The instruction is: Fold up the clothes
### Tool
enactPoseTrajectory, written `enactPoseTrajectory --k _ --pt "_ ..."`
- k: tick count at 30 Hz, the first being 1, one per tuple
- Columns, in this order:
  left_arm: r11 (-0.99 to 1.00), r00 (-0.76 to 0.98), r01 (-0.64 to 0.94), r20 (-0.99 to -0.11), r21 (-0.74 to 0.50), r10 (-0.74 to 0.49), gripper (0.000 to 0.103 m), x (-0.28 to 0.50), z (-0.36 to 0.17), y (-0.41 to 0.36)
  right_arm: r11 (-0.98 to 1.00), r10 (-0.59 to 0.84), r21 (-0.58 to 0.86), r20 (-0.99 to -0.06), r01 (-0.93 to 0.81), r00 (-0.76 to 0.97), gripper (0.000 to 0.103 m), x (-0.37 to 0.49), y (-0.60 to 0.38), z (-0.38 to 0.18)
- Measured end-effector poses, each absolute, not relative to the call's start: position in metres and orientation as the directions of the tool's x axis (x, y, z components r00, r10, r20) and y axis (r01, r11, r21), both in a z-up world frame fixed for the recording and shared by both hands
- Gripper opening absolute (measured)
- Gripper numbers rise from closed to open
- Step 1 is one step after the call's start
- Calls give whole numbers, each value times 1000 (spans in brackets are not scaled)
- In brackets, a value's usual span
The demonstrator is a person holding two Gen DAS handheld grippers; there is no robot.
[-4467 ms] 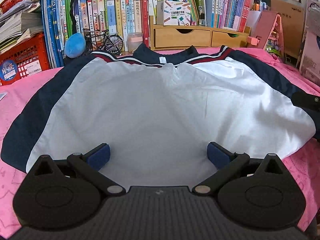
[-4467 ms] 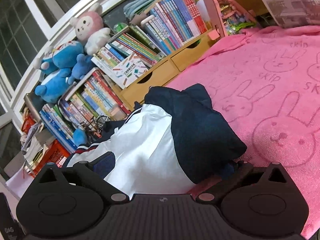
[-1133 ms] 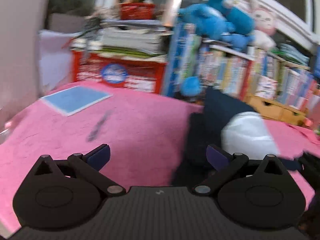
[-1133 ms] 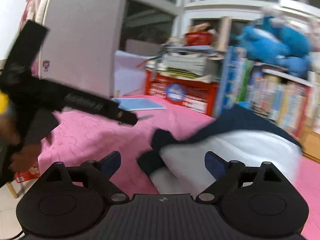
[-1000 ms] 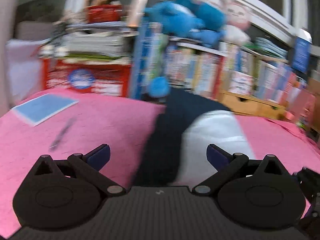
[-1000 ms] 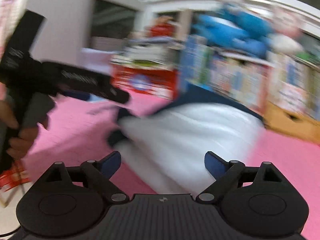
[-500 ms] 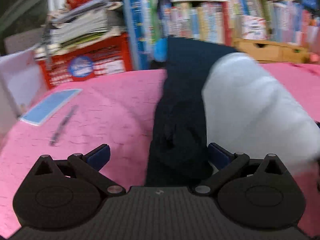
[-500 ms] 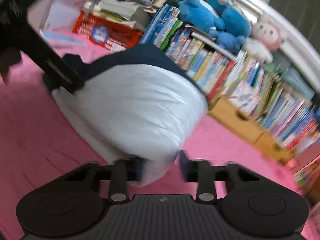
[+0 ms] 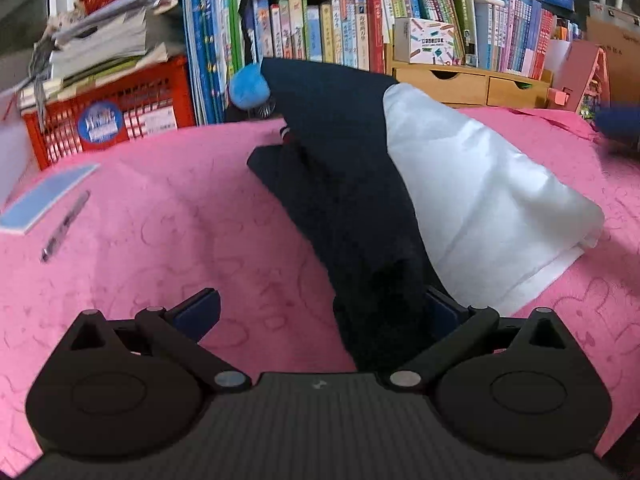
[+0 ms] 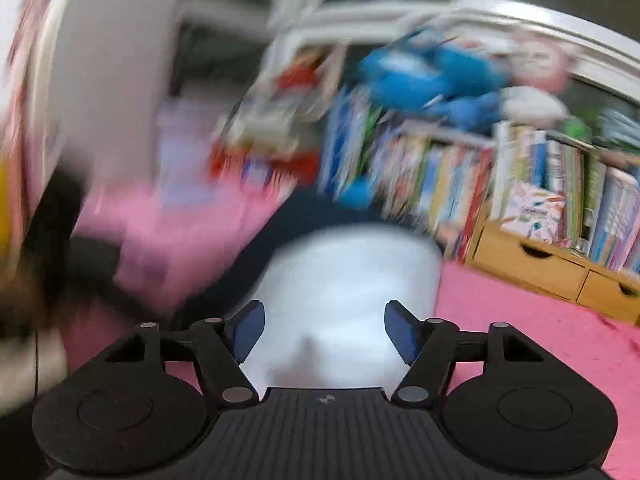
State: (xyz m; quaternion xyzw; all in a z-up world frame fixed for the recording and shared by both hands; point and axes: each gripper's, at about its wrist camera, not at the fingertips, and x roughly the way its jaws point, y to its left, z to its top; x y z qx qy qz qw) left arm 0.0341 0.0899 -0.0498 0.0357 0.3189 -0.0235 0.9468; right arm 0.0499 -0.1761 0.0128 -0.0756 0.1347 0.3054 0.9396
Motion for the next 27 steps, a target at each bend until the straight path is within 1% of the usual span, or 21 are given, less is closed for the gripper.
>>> enactPoseTrajectory --k 1,2,4,6,7,8,9,11,12,14,16,17,18,19,20,21,23,27 --pt "997 793 65 -609 50 -21 103 33 -50 90 834 514 -48 -292 -549 806 60 66 -167 14" --pt "996 793 62 -609 57 -15 103 31 -49 89 856 479 -42 -314 -516 820 55 86 -152 11" --pt "996 794 56 -607 69 -3 103 26 -46 87 875 431 -36 -400 -484 809 38 130 -116 0" --pt "998 811 34 -585 58 6 103 16 -36 92 858 426 -46 -490 -511 760 35 156 -79 -14" --pt "998 821 24 -570 52 9 103 11 -30 94 844 432 -61 -511 -532 743 21 155 -65 -21" --pt "999 842 20 -539 42 6 103 5 -23 96 829 436 -76 -533 -554 726 11 154 -50 -28" --pt "999 866 21 -499 29 -4 103 0 -14 98 817 436 -93 -546 -569 716 5 152 -39 -33" --pt "1000 894 19 -448 20 -7 103 1 -4 96 803 427 -138 -547 -580 720 5 144 -28 -35" --pt "1000 903 15 -430 22 -4 103 3 -1 94 794 445 -120 -554 -597 704 5 143 -30 -34" --pt "999 909 6 -417 47 14 103 13 -3 87 757 531 -7 -575 -653 622 5 142 -41 -29" --pt "996 895 -10 -443 84 46 103 25 -15 80 661 668 170 -577 -730 470 6 149 -57 -21" --pt "995 888 -18 -455 103 63 103 31 -21 77 638 697 208 -564 -742 442 8 150 -64 -15" --pt "992 879 -25 -470 122 80 103 36 -28 74 651 693 197 -548 -733 469 15 149 -69 -8" --pt "991 864 -32 -495 133 95 103 41 -38 74 668 688 195 -530 -718 496 19 153 -71 -2" --pt "992 849 -24 -521 122 85 103 44 -48 77 682 685 203 -513 -703 517 19 158 -72 5" --pt "995 834 -13 -548 94 63 103 46 -51 80 697 670 190 -515 -691 534 19 166 -67 7" --pt "999 824 3 -566 53 28 103 49 -51 86 728 616 126 -553 -674 561 19 187 -44 5" --pt "999 803 31 -596 12 -18 103 51 -53 93 772 498 -6 -614 -635 612 18 228 3 1"
